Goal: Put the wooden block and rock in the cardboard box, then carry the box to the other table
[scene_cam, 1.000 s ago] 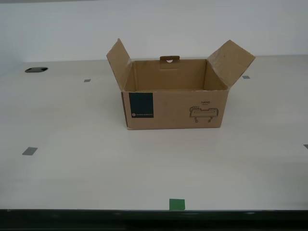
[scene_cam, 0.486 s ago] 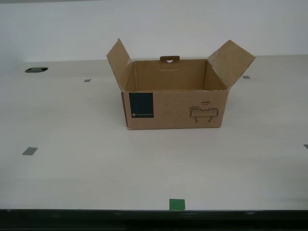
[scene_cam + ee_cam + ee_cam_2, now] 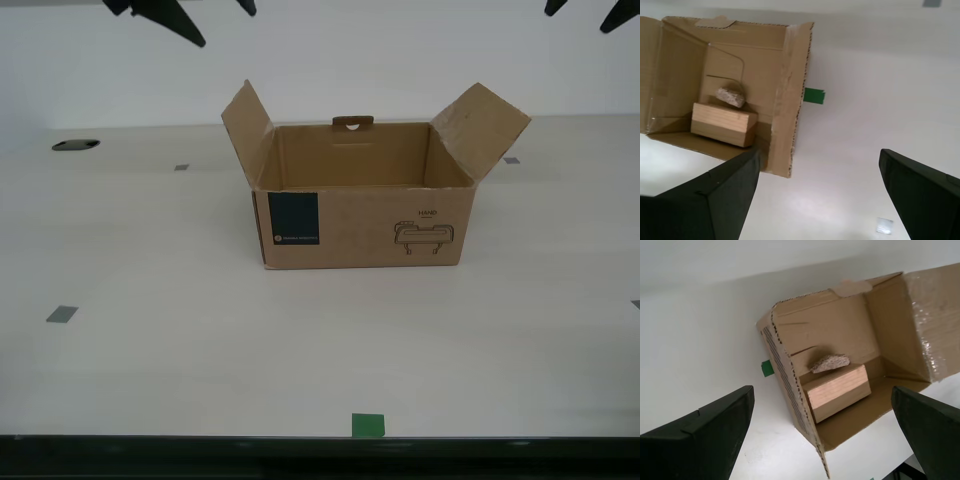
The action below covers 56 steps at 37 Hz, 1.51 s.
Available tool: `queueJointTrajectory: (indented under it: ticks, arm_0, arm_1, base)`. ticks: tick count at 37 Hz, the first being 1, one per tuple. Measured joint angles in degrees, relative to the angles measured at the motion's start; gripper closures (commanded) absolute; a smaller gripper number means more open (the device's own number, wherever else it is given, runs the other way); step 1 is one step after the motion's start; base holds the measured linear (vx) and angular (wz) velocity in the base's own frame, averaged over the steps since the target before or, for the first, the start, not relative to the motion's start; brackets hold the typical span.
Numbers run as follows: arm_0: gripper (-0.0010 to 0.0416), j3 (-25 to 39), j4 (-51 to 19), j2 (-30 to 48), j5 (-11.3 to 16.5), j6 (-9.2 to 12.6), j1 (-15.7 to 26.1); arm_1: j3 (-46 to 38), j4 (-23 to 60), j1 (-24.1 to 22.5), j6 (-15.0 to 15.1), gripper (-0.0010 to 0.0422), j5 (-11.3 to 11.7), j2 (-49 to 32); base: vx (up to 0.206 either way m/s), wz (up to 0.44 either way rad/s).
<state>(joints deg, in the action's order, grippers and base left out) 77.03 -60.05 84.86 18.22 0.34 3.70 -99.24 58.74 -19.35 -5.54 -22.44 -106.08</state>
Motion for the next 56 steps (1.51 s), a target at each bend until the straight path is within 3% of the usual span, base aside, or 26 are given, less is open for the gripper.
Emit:
queueJointTrajectory:
  ticks: [11,27,35,56]
  arm_0:
    - [0.0034,-4.6,7.1,2.6,2.2,1.0,0.1]
    - [0.0054,-4.8,14.5,13.2,3.2,1.2,0.6]
    - [0.0051,-4.8,20.0,17.5,8.9,2.5,1.8]
    - [0.0051,-4.7,23.8,24.0,9.2,2.7,5.3]
  arm_1:
    - [8.6,-9.1,-0.2,-3.0,0.0039,-0.4,0.0]
    - [13.7,-14.9,-0.3,-4.9,0.0039,-0.9,-0.5]
    - [15.9,-17.1,-0.8,-6.0,0.0039,-0.9,-0.5]
    - [22.2,-24.8,-3.2,-10.4,0.0039,-0.8,-0.5]
  base:
    - [0.000,0.000]
    - [0.000,0.000]
    - [0.000,0.000]
    - [0.000,0.000]
